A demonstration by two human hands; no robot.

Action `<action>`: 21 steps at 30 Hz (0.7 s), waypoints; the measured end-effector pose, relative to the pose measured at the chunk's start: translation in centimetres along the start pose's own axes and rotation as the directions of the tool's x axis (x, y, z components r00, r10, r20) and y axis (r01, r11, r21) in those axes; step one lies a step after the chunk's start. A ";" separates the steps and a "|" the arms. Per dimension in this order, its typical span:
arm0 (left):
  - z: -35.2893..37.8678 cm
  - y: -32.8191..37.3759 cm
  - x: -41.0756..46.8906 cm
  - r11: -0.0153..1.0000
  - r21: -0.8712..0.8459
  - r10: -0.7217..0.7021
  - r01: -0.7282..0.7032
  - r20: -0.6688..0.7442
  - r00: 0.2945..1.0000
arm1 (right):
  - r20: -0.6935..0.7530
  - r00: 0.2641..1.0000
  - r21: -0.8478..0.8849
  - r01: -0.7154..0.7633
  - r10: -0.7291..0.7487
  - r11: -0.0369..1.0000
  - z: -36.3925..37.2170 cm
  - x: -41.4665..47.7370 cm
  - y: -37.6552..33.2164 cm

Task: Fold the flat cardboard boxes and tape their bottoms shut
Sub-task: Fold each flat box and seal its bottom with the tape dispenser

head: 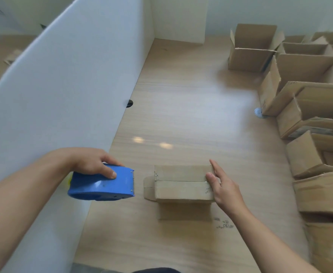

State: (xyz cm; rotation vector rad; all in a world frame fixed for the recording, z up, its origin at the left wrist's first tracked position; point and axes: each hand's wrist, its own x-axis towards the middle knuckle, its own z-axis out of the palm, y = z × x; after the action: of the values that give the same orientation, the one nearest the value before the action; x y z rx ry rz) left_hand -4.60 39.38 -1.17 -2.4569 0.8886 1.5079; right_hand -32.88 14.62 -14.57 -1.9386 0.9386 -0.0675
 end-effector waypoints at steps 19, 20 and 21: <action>3.9 7.7 4.5 0.971 0.237 0.026 0.029 -0.225 0.974 | 0.056 0.998 0.045 -0.002 -0.001 0.999 -0.3 -0.1 -0.4; 3.9 8.2 4.4 0.965 0.257 0.012 0.051 -0.240 0.971 | 0.052 0.999 0.045 0.000 -0.002 0.999 -0.3 -0.1 -0.5; 3.9 8.7 4.3 0.956 0.282 -0.002 0.076 -0.256 0.967 | 0.048 0.999 0.047 0.001 -0.003 0.999 -0.2 -0.1 -0.5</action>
State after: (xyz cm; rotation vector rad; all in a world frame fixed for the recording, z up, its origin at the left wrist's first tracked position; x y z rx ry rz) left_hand -10.87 32.00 -5.11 -2.4607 1.0131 0.9792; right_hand -32.73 14.65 -14.02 -1.8900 0.8956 -0.0429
